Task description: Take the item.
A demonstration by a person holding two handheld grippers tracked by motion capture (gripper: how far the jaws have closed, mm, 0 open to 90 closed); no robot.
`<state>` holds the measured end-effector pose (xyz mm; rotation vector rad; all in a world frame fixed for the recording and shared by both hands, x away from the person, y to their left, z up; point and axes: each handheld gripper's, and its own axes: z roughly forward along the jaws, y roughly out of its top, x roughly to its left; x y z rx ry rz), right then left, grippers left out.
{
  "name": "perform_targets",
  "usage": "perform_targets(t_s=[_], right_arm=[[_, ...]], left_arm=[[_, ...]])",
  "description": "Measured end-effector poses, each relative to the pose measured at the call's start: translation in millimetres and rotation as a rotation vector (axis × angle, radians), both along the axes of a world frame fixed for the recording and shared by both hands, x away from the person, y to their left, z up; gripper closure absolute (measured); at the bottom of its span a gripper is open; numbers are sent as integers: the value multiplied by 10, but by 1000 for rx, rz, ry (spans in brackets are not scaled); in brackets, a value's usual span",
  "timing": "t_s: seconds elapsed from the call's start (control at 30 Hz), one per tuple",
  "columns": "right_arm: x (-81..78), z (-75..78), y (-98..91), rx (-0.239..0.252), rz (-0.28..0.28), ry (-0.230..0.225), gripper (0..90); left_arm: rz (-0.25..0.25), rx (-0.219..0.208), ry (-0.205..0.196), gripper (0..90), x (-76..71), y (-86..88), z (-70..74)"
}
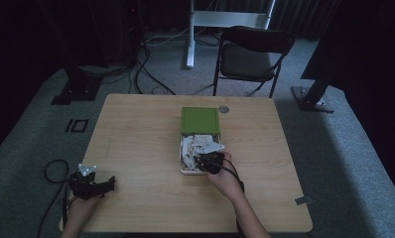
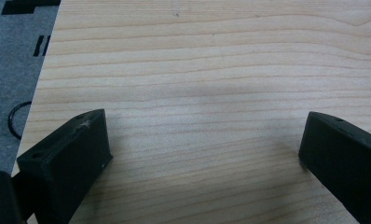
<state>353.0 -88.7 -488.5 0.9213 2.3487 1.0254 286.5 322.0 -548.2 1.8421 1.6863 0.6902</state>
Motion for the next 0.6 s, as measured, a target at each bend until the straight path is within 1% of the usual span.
perform_targets(t_s=[0.03, 0.07, 0.1, 0.2, 0.23, 0.3, 0.33, 0.37, 0.47, 0.6], right_arm=[[5, 10, -7, 5, -5, 3, 774], [11, 22, -19, 21, -8, 8, 779], [14, 34, -30, 29, -4, 14, 783], [15, 73, -57, 45, 4, 14, 785], [15, 87, -68, 61, 0, 17, 785], [15, 120, -84, 77, -1, 20, 784], [16, 136, -95, 102, -9, 25, 785], [16, 154, -102, 111, -12, 29, 785], [18, 216, -119, 132, -10, 22, 786], [22, 298, -125, 142, -3, 11, 786]], left_arm=[[0, 0, 0, 27, 0, 0, 0], [0, 0, 0, 26, 0, 0, 0], [0, 0, 0, 26, 0, 0, 0], [0, 0, 0, 26, 0, 0, 0], [0, 0, 0, 26, 0, 0, 0], [0, 0, 0, 26, 0, 0, 0], [0, 0, 0, 26, 0, 0, 0], [0, 0, 0, 27, 0, 0, 0], [0, 0, 0, 27, 0, 0, 0], [1, 0, -1, 26, 0, -1, 0]])
